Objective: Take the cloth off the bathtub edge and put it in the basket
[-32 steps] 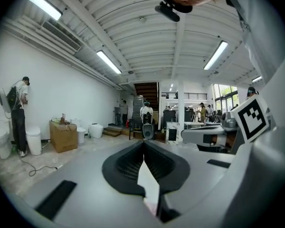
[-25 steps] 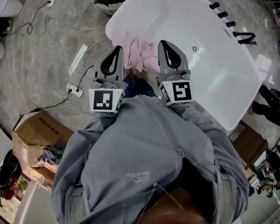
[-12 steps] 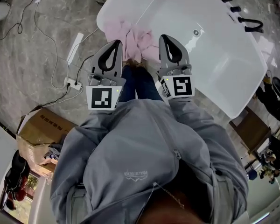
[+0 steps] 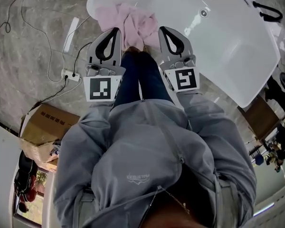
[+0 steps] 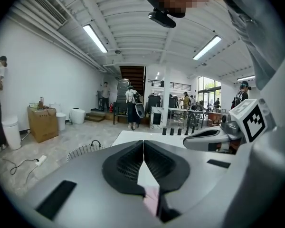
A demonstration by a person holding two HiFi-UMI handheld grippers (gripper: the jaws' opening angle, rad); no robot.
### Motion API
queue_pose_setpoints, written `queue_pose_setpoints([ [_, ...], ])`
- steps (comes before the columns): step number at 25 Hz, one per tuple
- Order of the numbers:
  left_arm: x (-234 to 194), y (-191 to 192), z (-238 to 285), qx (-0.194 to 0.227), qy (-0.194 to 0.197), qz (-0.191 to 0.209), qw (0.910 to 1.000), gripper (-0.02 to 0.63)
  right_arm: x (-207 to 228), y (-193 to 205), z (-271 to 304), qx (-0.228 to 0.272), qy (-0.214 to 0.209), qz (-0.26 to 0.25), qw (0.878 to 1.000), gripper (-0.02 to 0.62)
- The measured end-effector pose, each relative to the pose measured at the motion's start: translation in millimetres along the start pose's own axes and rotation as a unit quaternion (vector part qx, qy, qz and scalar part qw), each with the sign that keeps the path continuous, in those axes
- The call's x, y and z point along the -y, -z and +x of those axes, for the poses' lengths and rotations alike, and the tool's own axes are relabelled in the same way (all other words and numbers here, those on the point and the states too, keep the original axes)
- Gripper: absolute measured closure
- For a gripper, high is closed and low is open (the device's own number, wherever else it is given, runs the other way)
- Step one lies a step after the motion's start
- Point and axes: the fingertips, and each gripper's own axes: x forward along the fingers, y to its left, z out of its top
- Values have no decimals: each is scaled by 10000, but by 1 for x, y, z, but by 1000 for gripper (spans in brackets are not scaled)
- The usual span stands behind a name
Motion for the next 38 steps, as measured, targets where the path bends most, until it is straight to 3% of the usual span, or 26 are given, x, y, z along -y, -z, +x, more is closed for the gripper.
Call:
queue_pose_setpoints([
  [8, 1, 54, 21, -204, 286, 44, 9994, 598, -5, 56, 16, -265, -233, 31, 9994, 591],
  [20, -5, 134, 43, -745, 485, 125, 9960, 598, -8, 155, 37, -1134, -440, 403, 9918, 568],
  [23, -8, 152, 50, -842, 559, 56, 9949, 597, -12, 177, 45, -1464, -620, 515, 9859, 511],
  [26, -12, 170, 53, -1084, 600, 112, 9922, 595, -19, 194, 52, -1720, -860, 606, 9795, 393],
  [27, -11, 174, 54, -1153, 633, 109, 9913, 585, -20, 197, 52, -1781, -929, 638, 9775, 362],
  [28, -9, 178, 55, -1228, 689, 91, 9900, 536, -21, 199, 51, -1831, -985, 653, 9760, 341],
  [29, -7, 181, 56, -1308, 763, 74, 9884, 441, -22, 201, 48, -1871, -1029, 650, 9748, 326],
  [38, -1, 222, 60, -1913, 1202, 783, 9710, 293, -23, 238, 39, -2507, -1214, 241, 9601, 169],
])
